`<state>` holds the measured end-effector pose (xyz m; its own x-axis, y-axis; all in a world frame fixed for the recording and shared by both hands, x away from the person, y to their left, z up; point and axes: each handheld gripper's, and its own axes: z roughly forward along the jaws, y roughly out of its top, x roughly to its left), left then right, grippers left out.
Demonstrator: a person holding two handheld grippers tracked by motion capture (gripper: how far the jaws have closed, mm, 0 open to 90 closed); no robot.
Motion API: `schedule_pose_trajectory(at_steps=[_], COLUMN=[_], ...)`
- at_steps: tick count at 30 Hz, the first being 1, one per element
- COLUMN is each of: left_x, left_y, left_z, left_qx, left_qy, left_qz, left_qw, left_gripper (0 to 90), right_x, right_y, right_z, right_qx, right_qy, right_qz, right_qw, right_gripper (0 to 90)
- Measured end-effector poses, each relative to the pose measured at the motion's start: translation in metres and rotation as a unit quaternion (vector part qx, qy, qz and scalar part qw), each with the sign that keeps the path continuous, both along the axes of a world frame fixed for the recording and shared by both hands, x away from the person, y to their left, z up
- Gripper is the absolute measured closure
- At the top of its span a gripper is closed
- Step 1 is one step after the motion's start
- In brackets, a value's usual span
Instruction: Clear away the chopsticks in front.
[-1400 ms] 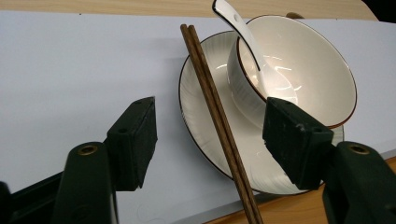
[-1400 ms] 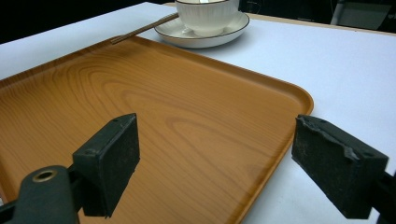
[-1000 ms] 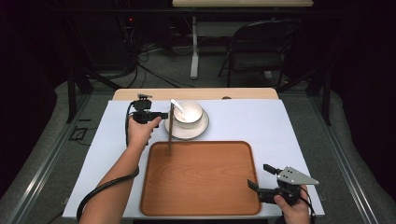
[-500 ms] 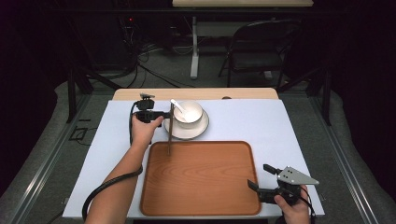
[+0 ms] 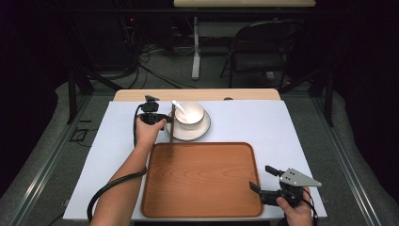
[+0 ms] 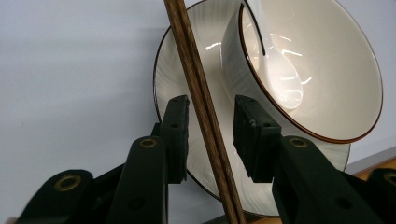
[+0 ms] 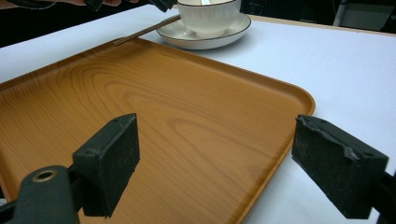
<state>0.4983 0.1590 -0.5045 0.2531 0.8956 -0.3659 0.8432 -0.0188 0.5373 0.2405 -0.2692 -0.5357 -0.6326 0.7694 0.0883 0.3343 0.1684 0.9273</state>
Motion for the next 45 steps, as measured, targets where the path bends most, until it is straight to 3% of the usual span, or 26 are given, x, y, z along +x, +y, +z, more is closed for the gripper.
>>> schedule_pose_trajectory(at_steps=[8,15,24,29,33,45], left_x=[0.001,0.002,0.007,0.011,0.014,0.020], left_y=[-0.003,-0.003,-0.004,-0.001,-0.001,0.000], left_z=[-0.005,-0.008,-0.009,-0.007,-0.007,-0.007], left_qx=[0.008,-0.001,0.000,-0.013,-0.011,-0.032], left_qy=[0.012,0.020,0.045,0.075,0.093,0.127], left_qz=[0.009,0.015,0.023,0.038,0.044,0.061], left_qw=[0.9999,0.9997,0.9987,0.9964,0.9946,0.9895], left_gripper=[71.3,73.9,76.7,78.0,78.4,81.9], right_x=[0.000,0.000,0.000,0.000,0.000,-0.001], right_y=[0.000,0.000,0.000,0.000,0.000,-0.001], right_z=[0.000,0.000,0.000,0.000,0.000,0.000], right_qx=[-0.002,-0.002,-0.001,0.000,0.000,0.001], right_qy=[-0.003,-0.004,-0.004,-0.004,-0.005,-0.008], right_qz=[0.002,0.003,0.003,0.002,0.002,0.002], right_qw=[1.0000,1.0000,1.0000,1.0000,1.0000,1.0000], right_gripper=[14.8,14.8,14.8,14.8,14.8,14.8])
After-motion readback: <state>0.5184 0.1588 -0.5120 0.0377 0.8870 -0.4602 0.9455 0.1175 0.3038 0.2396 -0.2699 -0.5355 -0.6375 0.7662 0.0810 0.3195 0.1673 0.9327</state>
